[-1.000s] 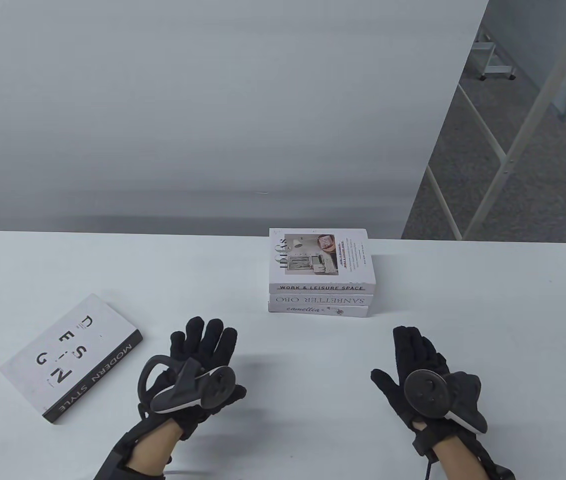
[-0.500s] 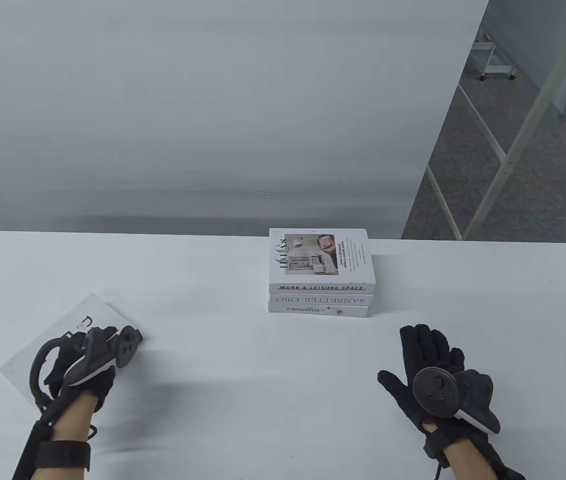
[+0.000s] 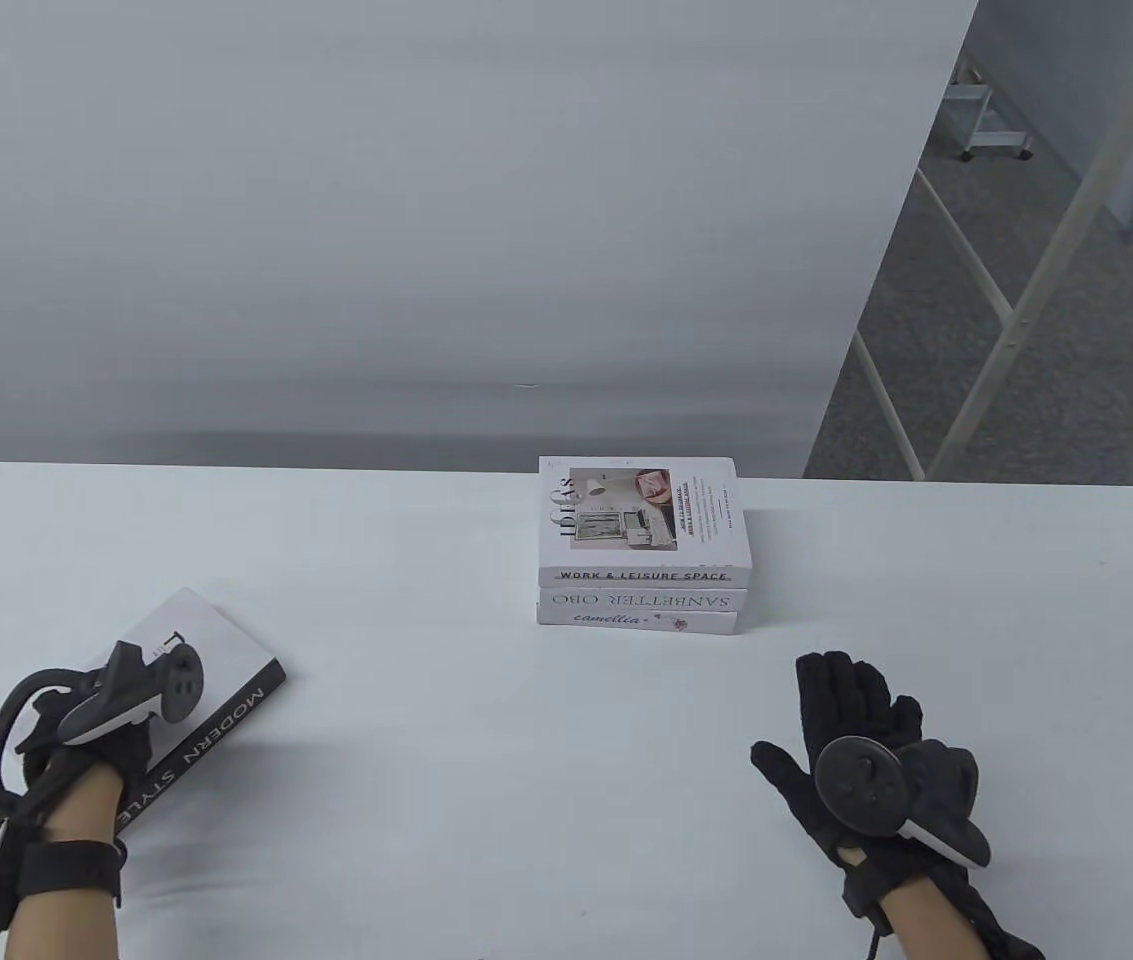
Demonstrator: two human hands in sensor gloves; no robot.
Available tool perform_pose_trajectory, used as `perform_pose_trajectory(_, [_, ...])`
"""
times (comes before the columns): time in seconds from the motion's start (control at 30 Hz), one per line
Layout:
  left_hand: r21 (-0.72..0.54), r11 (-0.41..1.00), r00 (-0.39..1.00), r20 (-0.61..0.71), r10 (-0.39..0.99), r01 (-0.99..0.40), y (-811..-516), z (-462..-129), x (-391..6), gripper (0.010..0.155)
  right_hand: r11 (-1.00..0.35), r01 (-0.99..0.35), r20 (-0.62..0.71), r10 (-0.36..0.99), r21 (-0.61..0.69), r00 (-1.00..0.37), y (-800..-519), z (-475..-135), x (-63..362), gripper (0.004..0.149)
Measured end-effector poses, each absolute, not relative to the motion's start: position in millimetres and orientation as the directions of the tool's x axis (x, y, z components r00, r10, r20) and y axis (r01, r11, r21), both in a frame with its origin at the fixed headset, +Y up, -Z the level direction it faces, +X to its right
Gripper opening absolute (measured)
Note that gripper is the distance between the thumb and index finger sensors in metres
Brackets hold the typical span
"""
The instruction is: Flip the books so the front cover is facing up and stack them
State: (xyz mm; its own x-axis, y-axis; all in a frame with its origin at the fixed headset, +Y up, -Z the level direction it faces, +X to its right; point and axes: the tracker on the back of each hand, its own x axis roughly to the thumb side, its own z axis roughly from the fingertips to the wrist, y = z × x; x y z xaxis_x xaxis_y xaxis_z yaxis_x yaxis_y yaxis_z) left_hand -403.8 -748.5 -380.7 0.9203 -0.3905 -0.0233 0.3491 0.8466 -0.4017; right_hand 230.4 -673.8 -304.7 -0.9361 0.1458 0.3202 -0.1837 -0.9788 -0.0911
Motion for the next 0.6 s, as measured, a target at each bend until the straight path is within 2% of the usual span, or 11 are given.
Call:
perform_pose_trajectory(0.23, [-0.443,0.82,0.917,0.013,-0.398,0.363,-757,-392,-405,0.073,-0.98,-0.185,0.313,0.152,-0.078,-0.938,-675,-305,232,0.087])
perform_pose_trajectory(0.37, [-0.468,0.841,0.951,-0.002,-0.31,0.273,-756,-395,-401,0.073,-0.98,-0.191,0.301,0.167,-0.054,-0.939,-679,-308,234,0.087])
perform_pose_trajectory(0.6, [-0.449,0.834,0.943,0.067,-0.326,0.32,-752,-399,-366,0.069,-0.98,-0.191,0.314,0.167,-0.046,-0.935,-680,-308,231,0.087])
